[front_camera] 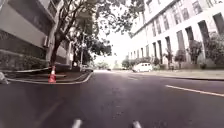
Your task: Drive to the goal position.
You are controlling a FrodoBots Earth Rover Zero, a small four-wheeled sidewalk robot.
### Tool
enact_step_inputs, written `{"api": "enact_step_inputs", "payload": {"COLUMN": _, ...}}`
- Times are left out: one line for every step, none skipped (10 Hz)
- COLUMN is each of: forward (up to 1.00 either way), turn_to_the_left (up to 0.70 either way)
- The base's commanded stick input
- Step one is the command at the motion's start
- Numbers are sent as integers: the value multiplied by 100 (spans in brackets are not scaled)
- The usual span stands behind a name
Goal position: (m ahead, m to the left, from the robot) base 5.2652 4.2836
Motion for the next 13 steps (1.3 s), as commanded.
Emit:
{"api": "enact_step_inputs", "payload": {"forward": 70, "turn_to_the_left": 14}}
{"api": "enact_step_inputs", "payload": {"forward": 70, "turn_to_the_left": 13}}
{"api": "enact_step_inputs", "payload": {"forward": 70, "turn_to_the_left": 5}}
{"api": "enact_step_inputs", "payload": {"forward": 70, "turn_to_the_left": 0}}
{"api": "enact_step_inputs", "payload": {"forward": 70, "turn_to_the_left": 0}}
{"api": "enact_step_inputs", "payload": {"forward": 70, "turn_to_the_left": 0}}
{"api": "enact_step_inputs", "payload": {"forward": 70, "turn_to_the_left": 0}}
{"api": "enact_step_inputs", "payload": {"forward": 70, "turn_to_the_left": 0}}
{"api": "enact_step_inputs", "payload": {"forward": 70, "turn_to_the_left": 0}}
{"api": "enact_step_inputs", "payload": {"forward": 70, "turn_to_the_left": -10}}
{"api": "enact_step_inputs", "payload": {"forward": 70, "turn_to_the_left": -14}}
{"api": "enact_step_inputs", "payload": {"forward": 70, "turn_to_the_left": -14}}
{"api": "enact_step_inputs", "payload": {"forward": 70, "turn_to_the_left": -14}}
